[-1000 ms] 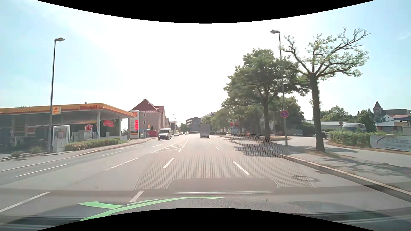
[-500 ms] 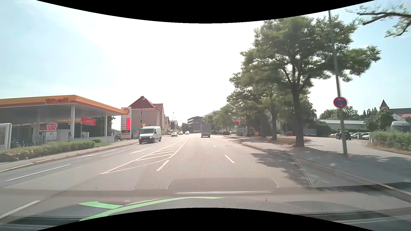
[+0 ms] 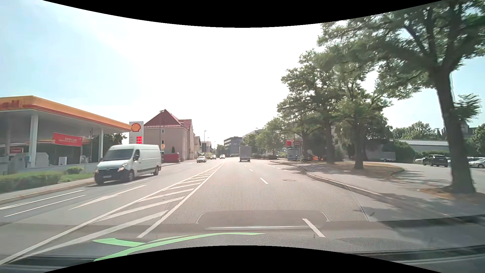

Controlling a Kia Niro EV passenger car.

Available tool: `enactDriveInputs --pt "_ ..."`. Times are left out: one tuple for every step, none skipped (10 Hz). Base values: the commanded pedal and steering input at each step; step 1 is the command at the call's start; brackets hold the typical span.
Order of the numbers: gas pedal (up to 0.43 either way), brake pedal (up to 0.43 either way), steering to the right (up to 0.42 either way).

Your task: Follow the waypoints while adhering to traffic rules and regulations

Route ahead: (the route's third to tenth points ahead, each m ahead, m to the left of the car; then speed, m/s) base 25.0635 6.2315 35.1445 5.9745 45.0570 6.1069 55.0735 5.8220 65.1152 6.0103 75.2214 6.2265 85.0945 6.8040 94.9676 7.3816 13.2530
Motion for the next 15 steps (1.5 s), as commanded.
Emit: enactDriveInputs --pt "0.11 0.0 -0.012" --pt "0.11 0.0 -0.011" --pt "0.11 0.0 -0.011" --pt "0.11 0.0 -0.011" --pt "0.11 0.0 -0.009" --pt "0.11 0.0 -0.009" --pt "0.11 0.0 -0.009" --pt "0.11 0.0 -0.009" --pt "0.11 0.0 -0.009" --pt "0.11 0.0 -0.008" --pt "0.11 0.0 -0.008" --pt "0.11 0.0 -0.008" --pt "0.11 0.0 -0.009" --pt "0.11 0.0 -0.008" --pt "0.11 0.0 -0.009"
